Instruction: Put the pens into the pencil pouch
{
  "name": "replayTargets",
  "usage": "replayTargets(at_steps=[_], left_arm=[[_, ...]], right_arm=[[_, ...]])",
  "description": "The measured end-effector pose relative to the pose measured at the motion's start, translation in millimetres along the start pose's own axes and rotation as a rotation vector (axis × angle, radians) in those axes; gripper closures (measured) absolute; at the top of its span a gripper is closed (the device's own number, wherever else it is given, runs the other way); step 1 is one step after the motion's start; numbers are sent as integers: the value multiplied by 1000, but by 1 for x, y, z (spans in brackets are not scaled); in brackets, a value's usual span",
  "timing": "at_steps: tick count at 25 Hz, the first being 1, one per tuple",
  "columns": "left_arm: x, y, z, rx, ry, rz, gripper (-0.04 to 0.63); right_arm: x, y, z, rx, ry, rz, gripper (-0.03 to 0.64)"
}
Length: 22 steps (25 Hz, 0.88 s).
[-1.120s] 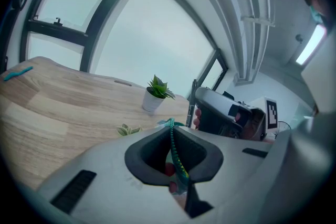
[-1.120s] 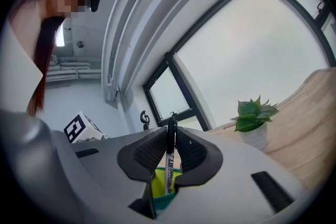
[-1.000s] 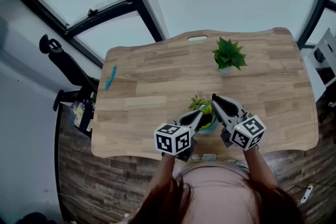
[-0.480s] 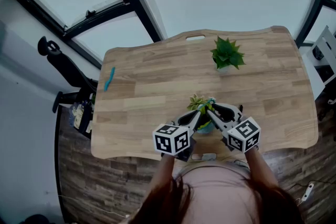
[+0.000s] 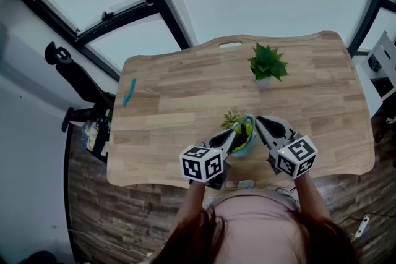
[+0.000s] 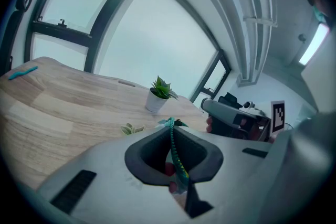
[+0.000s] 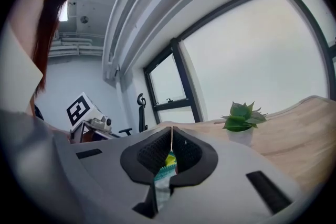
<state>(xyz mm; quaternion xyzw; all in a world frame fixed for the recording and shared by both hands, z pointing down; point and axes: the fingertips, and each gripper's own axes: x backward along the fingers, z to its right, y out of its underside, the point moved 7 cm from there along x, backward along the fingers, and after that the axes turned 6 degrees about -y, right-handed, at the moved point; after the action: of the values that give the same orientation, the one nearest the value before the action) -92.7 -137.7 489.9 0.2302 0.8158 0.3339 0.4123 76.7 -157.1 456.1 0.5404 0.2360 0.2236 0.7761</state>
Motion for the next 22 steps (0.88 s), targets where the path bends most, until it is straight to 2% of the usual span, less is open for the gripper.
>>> replayTargets(at_steps=[5,9,15,22], left_arm=[[1,1,-1,6,-1,2,581],[1,1,-1,14,0,3,581],[-1,2,-2,21,4,4,581],[1,2,-3,26,8,0,581]], right_arm=[[16,3,9,-47,16,-16,617],[29,8,18,-67,64,-51,617],[46,28,40,-74,173,-145,617],[58,61,62,-94,238,-306,615]])
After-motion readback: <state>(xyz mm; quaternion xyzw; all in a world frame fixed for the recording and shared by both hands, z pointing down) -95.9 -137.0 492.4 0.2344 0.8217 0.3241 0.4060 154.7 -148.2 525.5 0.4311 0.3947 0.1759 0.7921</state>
